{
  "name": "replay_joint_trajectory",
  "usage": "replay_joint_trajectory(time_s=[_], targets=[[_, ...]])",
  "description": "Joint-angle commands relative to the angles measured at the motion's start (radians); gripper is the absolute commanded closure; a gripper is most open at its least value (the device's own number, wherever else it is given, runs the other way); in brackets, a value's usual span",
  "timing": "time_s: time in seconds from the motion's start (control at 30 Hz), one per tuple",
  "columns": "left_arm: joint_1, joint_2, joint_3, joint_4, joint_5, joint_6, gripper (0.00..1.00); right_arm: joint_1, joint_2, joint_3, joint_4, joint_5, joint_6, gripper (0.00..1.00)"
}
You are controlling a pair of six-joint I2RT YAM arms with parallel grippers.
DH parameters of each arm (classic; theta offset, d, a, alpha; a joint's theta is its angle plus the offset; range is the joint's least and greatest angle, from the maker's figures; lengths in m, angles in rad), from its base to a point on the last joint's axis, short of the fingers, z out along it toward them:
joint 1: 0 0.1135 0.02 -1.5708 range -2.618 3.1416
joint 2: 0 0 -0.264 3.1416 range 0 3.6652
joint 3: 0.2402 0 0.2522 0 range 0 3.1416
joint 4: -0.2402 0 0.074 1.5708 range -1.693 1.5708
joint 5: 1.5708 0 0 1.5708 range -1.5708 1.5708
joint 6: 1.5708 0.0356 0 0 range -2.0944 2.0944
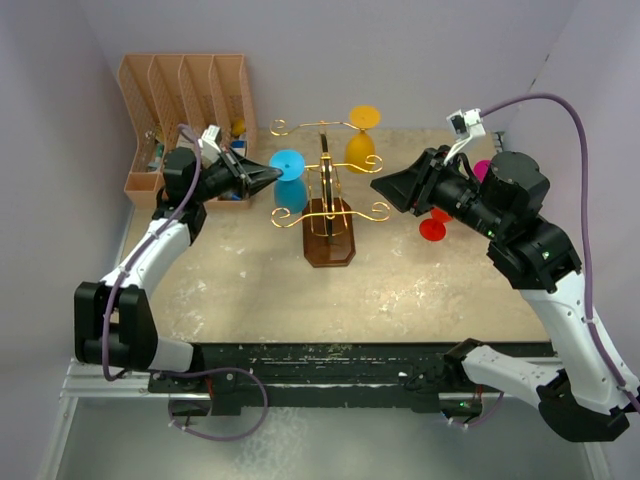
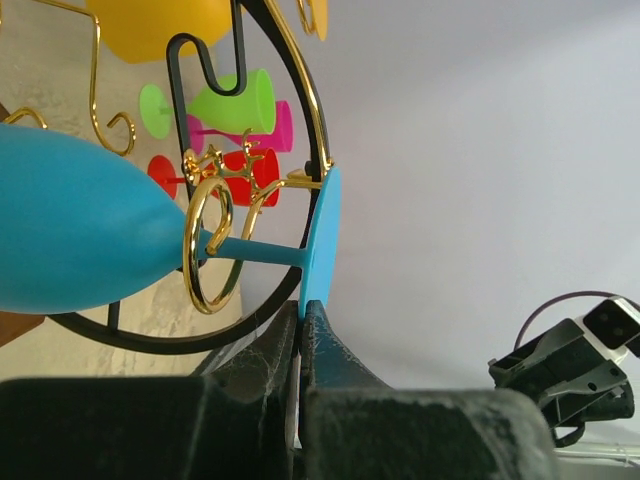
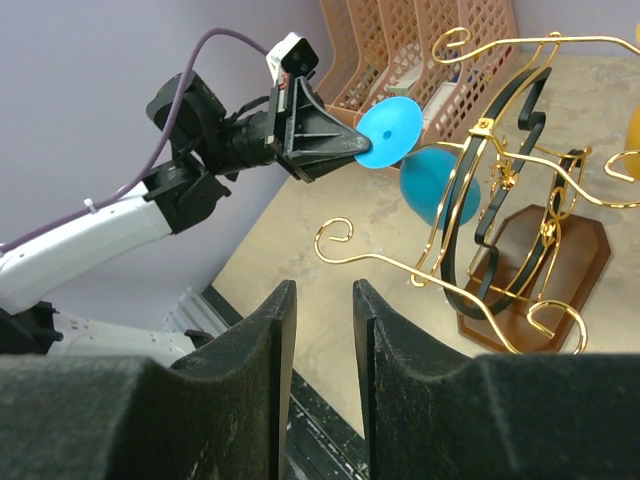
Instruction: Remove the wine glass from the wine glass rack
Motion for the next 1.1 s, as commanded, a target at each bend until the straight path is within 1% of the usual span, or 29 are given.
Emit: replay_joint_trajectory(time_s=[0.0, 0.23, 0.33, 0.4, 0.57, 0.73, 0.83, 0.93, 1.0, 1.07], targets=[[-0.012, 0.030, -0.009, 0.149, 0.037, -0.076, 1.00, 0.004, -0.023, 0.003, 0.046, 0.019, 0.008, 0.68], [-0.019, 0.056, 0.049, 0.193, 0.012, -0.073, 1.00, 0.004, -0.018, 0.009, 0.043, 0.012, 0.003, 0.68], [-0.021, 0.054, 0.111, 0.199, 0.009, -0.055, 1.00, 0.004, -0.017, 0.012, 0.041, 0.005, -0.005, 0.68], [-0.021, 0.044, 0.180, 0.162, 0.005, -0.014, 1.00, 0.004, -0.017, 0.015, 0.044, -0.009, -0.011, 0.68], [-0.022, 0.017, 0.351, -0.008, 0.026, 0.178, 1.00, 0.004, -0.018, 0.030, 0.040, -0.037, -0.038, 0.68], [-0.045, -0.047, 0.510, -0.343, -0.007, 0.514, 1.00, 0.004, -0.014, 0.061, 0.004, -0.036, -0.057, 0.68], [-0.047, -0.091, 0.534, -0.471, -0.003, 0.643, 1.00, 0.004, -0.012, 0.071, -0.011, -0.036, -0.064, 0.68], [-0.048, -0.145, 0.531, -0.554, 0.021, 0.780, 1.00, 0.004, -0.008, 0.080, -0.025, -0.042, -0.072, 0.68], [-0.052, -0.194, 0.523, -0.635, -0.001, 0.896, 1.00, 0.004, 0.000, 0.091, -0.045, -0.060, -0.085, 0.68], [-0.065, -0.251, 0.508, -0.729, -0.065, 1.029, 1.00, 0.004, 0.014, 0.106, -0.075, -0.094, -0.105, 0.68]])
